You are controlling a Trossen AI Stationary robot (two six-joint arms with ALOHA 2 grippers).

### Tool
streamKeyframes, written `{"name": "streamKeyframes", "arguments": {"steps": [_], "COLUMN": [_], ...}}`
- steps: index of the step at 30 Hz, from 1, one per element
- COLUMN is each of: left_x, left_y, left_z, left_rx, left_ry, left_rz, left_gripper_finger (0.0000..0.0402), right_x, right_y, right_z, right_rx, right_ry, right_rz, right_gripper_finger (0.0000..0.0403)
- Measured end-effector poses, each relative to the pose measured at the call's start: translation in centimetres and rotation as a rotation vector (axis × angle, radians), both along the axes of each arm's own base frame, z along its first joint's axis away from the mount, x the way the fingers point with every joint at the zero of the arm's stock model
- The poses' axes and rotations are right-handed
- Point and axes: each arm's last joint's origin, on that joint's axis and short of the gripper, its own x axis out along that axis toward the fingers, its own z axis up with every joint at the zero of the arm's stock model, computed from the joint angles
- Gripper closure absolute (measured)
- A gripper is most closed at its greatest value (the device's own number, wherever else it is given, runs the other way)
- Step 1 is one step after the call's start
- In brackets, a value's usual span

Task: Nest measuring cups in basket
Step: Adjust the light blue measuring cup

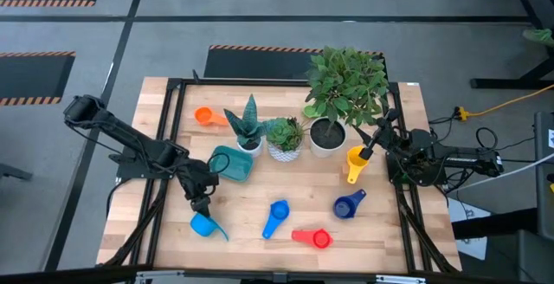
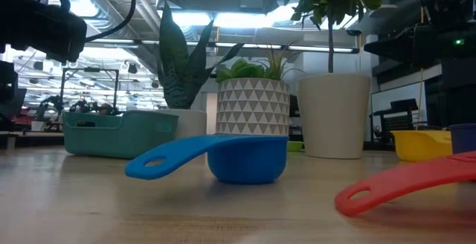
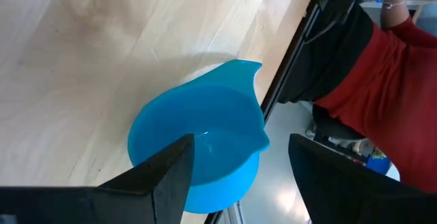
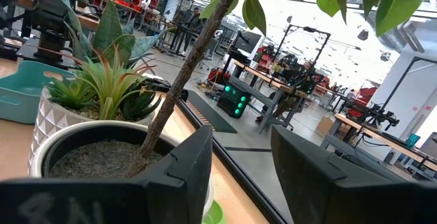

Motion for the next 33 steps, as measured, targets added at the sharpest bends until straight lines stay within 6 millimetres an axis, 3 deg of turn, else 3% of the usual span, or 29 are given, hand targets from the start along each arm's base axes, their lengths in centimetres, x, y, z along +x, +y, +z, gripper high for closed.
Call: {"name": "streamKeyframes", "arguments": {"steps": [21,33], "left_x": [0.8,1.0], "left_y": [-1.8,-1.9], "left_z": [-2.2,-2.3], "left_rx": [-0.061,-0.025], "left_ry": [0.095,0.092], "left_rz": [-0.155,-0.097], "left_gripper_finger": [0.0170,0.0170], "right_x": [0.0,0.0], "right_y": [0.0,0.0], "right_z": [0.0,0.0], "right_rx": [0.000,0.000], "right_ry": [0.000,0.000], "right_rz": [0.000,0.000], "right_gripper_finger": [0.0247,0.0247]}}
